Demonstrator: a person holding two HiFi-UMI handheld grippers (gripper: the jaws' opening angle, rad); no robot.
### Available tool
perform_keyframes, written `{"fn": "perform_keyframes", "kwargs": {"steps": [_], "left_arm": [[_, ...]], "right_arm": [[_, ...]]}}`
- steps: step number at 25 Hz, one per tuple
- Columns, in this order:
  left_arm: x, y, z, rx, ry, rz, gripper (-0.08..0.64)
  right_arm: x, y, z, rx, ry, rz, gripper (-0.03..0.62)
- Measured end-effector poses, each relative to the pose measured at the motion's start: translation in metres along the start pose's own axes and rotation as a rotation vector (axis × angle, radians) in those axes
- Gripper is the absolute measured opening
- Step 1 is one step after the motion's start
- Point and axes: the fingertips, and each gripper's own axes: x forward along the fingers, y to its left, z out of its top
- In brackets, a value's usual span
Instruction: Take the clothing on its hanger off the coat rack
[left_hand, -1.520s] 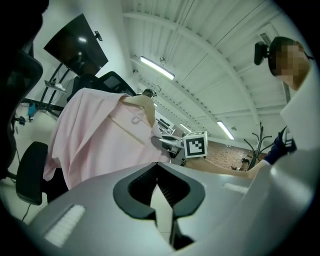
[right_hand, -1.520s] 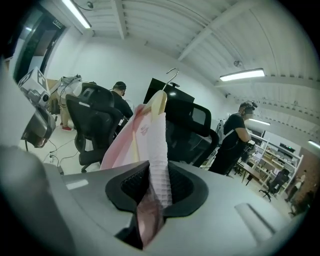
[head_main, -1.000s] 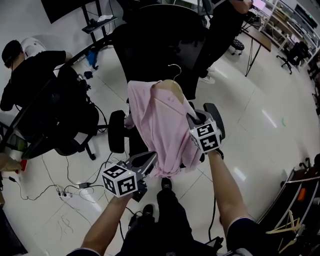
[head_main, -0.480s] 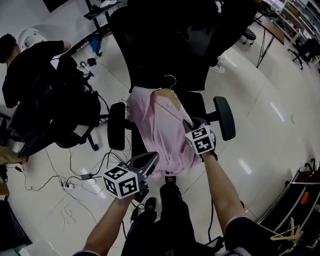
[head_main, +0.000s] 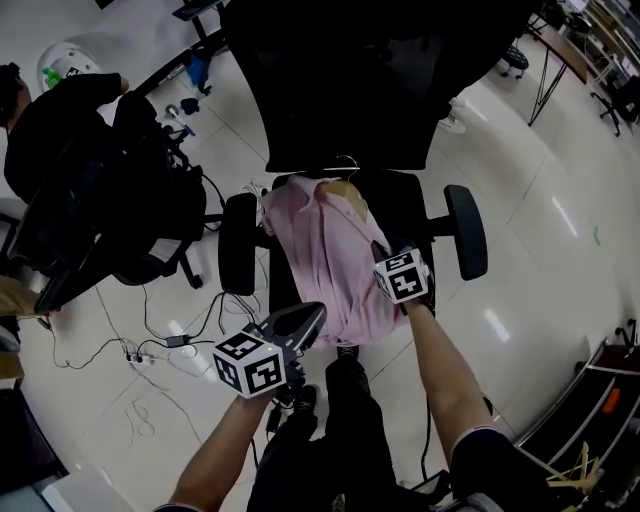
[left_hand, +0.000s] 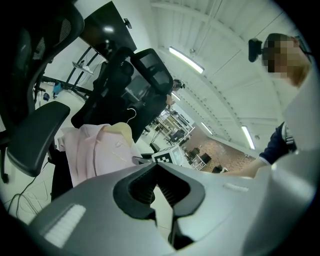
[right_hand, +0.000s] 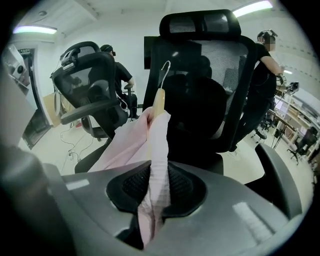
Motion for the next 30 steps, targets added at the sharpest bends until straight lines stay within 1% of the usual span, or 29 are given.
{"fn": "perform_keyframes", "kwargs": {"steps": [2,4,5,7,11,14,16,19,20,22,24,30], "left_arm": [[0.001,0.0,-0.002,-0.005,0.003,0.001,0.011],[0.001,0.001,-0.003,-0.005,0.004,0.002,0.011],[0.001,0.001,-0.003,-0.004,0.006,0.002,0.011],[0.0,0.002,-0.001,0.0,0.008,0.0,0.011],[0.0,0.0,0.003,0.015,0.012,-0.015,0.011],[0.003,-0.008,0.007,0.035,0.01,-0.032,0.011],[0.003,-0.014,0.011,0.049,0.011,-0.044,0.011],[0.003,-0.022,0.014,0.073,0.013,-0.055,0.011],[0.004,-0.025,0.015,0.084,0.014,-0.057,0.011],[0.005,-0.029,0.017,0.105,0.015,-0.059,0.011],[0.006,-0.035,0.021,0.12,0.012,-0.063,0.011],[0.007,-0.066,0.037,0.168,-0.014,-0.107,0.011]], "right_arm": [[0.004,-0.001,-0.006,0.009,0.014,-0.008,0.067],[0.008,-0.007,-0.008,0.025,0.0,-0.033,0.087],[0.008,-0.008,-0.007,0.03,-0.007,-0.044,0.109],[0.003,-0.009,-0.004,0.033,-0.009,-0.057,0.172],[-0.009,-0.012,-0.002,0.04,-0.014,-0.077,0.178],[-0.026,-0.015,0.003,0.06,-0.045,-0.089,0.176],[-0.038,-0.017,0.009,0.073,-0.075,-0.1,0.17],[-0.06,-0.016,0.022,0.099,-0.139,-0.11,0.137],[-0.069,-0.015,0.029,0.113,-0.169,-0.108,0.117],[-0.091,-0.011,0.044,0.152,-0.244,-0.087,0.039],[-0.115,-0.005,0.06,0.182,-0.315,-0.055,0.002],[-0.191,0.008,0.103,0.151,-0.471,-0.035,0.002]]}}
